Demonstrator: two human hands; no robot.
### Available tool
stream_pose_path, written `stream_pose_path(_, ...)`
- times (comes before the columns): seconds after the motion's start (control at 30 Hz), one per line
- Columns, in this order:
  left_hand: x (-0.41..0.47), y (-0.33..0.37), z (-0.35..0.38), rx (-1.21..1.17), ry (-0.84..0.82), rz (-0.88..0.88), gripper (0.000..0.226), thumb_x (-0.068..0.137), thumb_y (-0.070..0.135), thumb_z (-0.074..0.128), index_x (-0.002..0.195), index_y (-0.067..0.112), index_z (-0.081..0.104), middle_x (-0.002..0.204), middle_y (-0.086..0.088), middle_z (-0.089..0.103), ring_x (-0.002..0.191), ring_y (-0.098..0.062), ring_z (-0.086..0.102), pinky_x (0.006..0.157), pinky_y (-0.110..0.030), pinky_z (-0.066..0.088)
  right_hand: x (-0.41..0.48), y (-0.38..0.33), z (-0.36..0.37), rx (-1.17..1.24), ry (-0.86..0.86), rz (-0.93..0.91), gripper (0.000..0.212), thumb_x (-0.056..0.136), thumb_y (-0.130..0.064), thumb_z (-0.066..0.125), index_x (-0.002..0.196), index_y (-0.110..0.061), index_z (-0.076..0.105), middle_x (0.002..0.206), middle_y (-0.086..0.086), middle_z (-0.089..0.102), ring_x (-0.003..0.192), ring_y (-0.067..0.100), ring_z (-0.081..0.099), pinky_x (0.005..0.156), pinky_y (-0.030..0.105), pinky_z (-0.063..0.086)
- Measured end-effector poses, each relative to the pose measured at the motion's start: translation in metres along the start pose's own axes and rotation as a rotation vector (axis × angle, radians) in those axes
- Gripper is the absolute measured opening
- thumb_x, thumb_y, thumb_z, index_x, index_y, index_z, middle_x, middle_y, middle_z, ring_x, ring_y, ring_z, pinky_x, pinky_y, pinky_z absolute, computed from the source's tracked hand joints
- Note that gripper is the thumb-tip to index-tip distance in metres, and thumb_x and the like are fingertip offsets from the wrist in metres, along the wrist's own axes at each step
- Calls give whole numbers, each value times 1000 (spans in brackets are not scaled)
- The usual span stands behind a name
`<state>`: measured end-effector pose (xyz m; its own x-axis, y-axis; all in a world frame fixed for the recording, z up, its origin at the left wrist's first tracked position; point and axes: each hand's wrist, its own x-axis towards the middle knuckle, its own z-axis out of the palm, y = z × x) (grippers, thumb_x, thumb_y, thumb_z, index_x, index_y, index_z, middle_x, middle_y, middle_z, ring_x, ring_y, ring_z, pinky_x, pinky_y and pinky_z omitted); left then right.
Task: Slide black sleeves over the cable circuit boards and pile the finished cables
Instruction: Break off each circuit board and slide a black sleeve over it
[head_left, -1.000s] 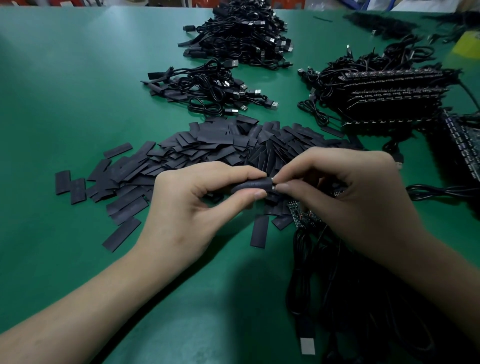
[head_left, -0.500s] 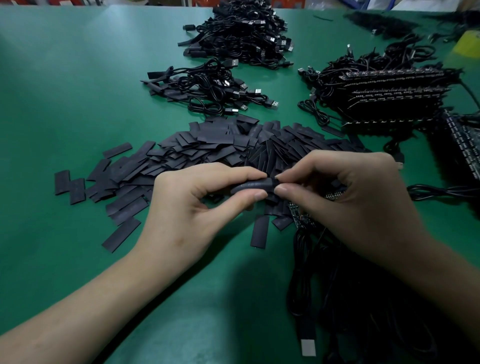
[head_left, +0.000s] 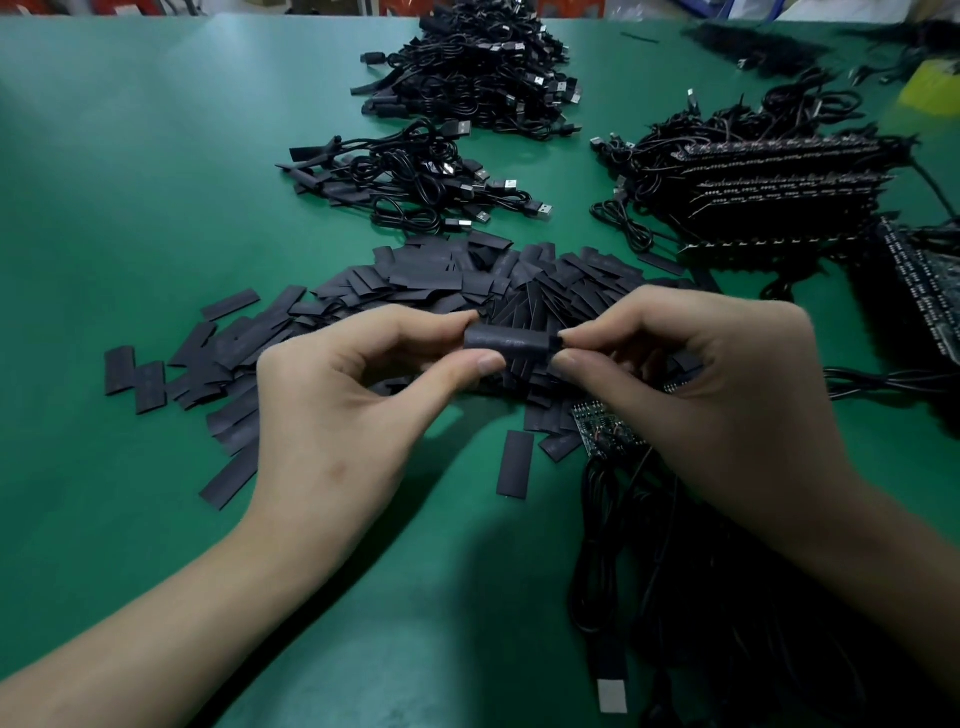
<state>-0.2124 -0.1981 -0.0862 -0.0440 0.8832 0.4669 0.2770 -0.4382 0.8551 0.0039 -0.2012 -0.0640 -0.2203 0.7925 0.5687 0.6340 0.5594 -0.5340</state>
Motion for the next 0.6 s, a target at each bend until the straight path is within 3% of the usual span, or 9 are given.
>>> stream_pose_path(0.23, -5, -1, 8, -138, -10, -117, 27, 84, 15, 77, 111, 18, 76, 89, 10, 79, 82, -5, 76, 81, -17, 56, -2, -2, 3, -66, 37, 5, 7, 86, -24, 82, 89, -18, 79, 80, -26, 62, 71, -16, 56, 69, 4, 40)
stream_pose_path(0.43, -7, 2, 13, -268, -44, -138, 33, 86, 14, 71, 120, 18, 71, 94, 7, 79, 89, -13, 77, 86, -20, 57, 0, -3, 5, -100, 71, 5, 6, 88, -25, 80, 89, -19, 79, 77, -27, 60, 69, -16, 55, 68, 5, 40)
stream_pose_path(0.6, -9, 6, 15, -302, -69, -103, 36, 89, 10, 68, 124, 15, 68, 101, 4, 79, 91, -13, 77, 87, -21, 57, 0, -1, 6, -76, 86, 26, 9, 89, -25, 79, 90, -17, 79, 78, -30, 60, 69, -9, 62, 66, 15, 49)
